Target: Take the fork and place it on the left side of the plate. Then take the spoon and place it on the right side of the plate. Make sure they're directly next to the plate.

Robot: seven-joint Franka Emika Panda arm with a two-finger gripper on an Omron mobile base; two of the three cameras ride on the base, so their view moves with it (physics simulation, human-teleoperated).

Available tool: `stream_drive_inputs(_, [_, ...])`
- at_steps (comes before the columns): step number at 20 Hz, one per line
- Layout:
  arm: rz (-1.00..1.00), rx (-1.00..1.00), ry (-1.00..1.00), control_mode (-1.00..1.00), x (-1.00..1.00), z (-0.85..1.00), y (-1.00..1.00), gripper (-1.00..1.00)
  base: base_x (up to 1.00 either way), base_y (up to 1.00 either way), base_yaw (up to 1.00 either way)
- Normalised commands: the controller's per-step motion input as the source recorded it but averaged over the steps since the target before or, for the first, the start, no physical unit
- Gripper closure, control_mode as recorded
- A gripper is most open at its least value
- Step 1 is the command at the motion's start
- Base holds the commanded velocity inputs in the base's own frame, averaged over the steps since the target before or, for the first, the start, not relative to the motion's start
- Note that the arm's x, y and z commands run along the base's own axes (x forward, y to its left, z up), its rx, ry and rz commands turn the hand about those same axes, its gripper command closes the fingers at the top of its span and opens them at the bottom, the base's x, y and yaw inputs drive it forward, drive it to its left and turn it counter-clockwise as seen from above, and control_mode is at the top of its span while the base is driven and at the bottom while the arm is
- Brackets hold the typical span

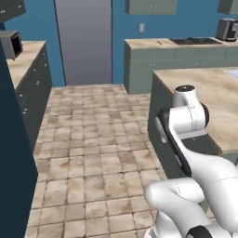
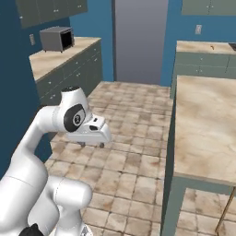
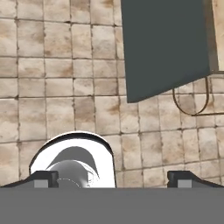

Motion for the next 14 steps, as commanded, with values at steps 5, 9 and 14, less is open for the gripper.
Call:
stream_drive_inputs(5, [0.00, 0.00, 0.00, 1.00, 0.00, 0.00, 0.00, -1.00, 0.72, 0.63, -0.10])
stream_drive_inputs(9, [0.00, 0.00, 0.00, 1.00, 0.00, 0.00, 0.00, -1.00, 0.99, 0.17, -0.04])
stream_drive_inputs(14, [0.00, 0.00, 0.00, 1.00, 0.00, 0.00, 0.00, -1.00, 1.00, 0.00, 0.00])
